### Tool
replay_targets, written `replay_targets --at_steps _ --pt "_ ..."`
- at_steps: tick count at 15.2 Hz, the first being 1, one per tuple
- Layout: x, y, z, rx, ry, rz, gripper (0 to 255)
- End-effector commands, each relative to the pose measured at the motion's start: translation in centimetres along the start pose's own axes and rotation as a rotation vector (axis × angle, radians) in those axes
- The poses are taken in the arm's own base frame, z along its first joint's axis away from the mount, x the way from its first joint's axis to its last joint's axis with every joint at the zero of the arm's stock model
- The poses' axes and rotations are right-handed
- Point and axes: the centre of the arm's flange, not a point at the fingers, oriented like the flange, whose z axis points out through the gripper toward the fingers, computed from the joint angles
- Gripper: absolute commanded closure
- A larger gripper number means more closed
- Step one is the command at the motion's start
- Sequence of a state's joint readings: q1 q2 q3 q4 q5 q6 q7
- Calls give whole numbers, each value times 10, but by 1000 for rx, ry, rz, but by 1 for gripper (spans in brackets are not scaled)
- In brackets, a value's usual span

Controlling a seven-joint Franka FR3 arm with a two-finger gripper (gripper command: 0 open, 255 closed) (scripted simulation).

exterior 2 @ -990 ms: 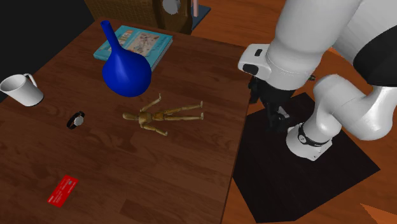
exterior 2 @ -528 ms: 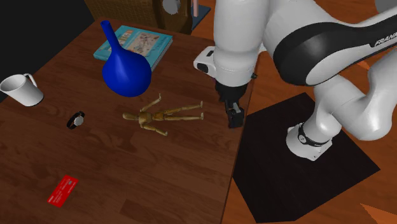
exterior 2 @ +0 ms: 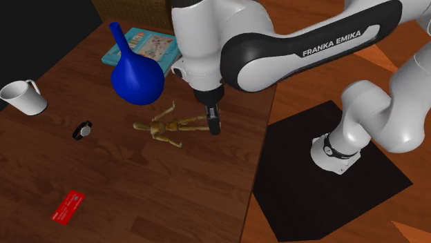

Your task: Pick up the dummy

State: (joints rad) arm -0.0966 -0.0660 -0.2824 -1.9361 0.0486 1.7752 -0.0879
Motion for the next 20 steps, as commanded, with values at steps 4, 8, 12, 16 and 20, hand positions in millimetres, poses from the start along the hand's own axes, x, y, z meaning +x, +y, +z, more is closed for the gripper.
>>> replay_targets --at_steps 4,8,12,16,20 --pt "60 40 20 31 -19 53 0" --pt "98 67 35 53 -33 90 0" --pt "100 69 56 53 -33 90 0" --pt "102 70 74 53 -33 90 0" --pt "102 70 75 53 -32 90 255"
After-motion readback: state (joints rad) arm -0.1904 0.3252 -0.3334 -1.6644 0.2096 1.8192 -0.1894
